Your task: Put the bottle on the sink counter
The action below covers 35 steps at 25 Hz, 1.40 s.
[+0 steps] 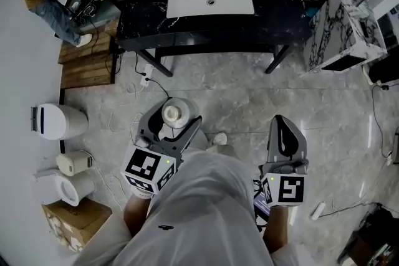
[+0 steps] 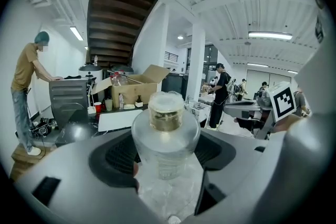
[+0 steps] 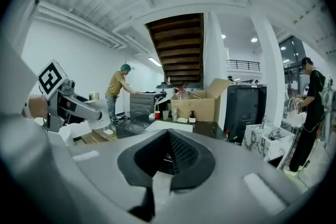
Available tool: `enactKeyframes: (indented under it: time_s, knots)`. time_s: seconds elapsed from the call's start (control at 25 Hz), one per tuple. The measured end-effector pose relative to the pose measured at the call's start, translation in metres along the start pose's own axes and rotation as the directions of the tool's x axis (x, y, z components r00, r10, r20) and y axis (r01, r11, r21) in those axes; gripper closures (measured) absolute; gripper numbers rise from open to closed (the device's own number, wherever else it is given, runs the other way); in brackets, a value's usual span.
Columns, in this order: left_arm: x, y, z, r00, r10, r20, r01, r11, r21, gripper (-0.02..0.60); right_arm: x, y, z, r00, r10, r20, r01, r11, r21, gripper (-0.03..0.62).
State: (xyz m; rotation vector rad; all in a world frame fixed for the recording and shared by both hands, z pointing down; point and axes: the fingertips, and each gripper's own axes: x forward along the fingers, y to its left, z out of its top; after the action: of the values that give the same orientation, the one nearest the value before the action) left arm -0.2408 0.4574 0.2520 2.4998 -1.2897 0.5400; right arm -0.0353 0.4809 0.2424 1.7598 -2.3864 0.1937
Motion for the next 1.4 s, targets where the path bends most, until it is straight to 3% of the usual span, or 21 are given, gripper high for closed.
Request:
enactKeyframes:
  time_s: [0.28,0.64,1.12,1.4]
  knots:
    - [0.019,-0.007,0.011,1.000,-0.024,-0.001,0.024,1.000,0.012,0.247,0.006,-0.017,-0.002,1.000,-0.019,0.011,0.018,0.992,0.126,0.583]
    - [0.065,0.010,0.029,0.997,-0.074,-0.001,0.074,0.996,0.057,0.247,0.042,-0.029,-0.002,0.997,-0.081,-0.012,0.081,0.991,0.103,0.583]
    - [0.153,0.068,0.077,0.986,-0.165,-0.006,0.165,0.985,0.055,0.247,0.140,-0.044,0.022,0.991,-0.127,-0.044,0.131,0.986,0.103,0.583]
    - [0.194,0.096,0.102,0.967,-0.254,0.003,0.253,0.965,0.071,0.247,0.173,-0.054,0.055,0.976,-0.218,0.023,0.217,0.976,0.034,0.585]
